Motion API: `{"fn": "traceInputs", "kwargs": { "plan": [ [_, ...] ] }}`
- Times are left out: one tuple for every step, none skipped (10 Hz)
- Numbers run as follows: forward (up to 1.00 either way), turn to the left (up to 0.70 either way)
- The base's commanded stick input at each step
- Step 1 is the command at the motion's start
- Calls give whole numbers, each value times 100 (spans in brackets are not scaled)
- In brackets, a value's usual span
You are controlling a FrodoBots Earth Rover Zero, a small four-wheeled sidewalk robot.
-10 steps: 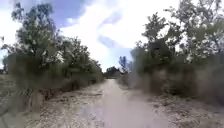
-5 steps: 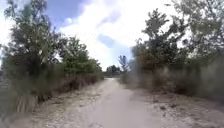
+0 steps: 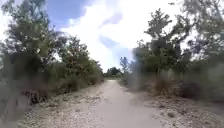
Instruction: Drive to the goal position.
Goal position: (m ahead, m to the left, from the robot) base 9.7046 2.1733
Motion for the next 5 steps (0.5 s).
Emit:
{"fn": "traceInputs", "kwargs": {
  "plan": [
    [45,0],
    [45,0],
    [45,0],
    [45,0],
    [45,0]
  ]
}}
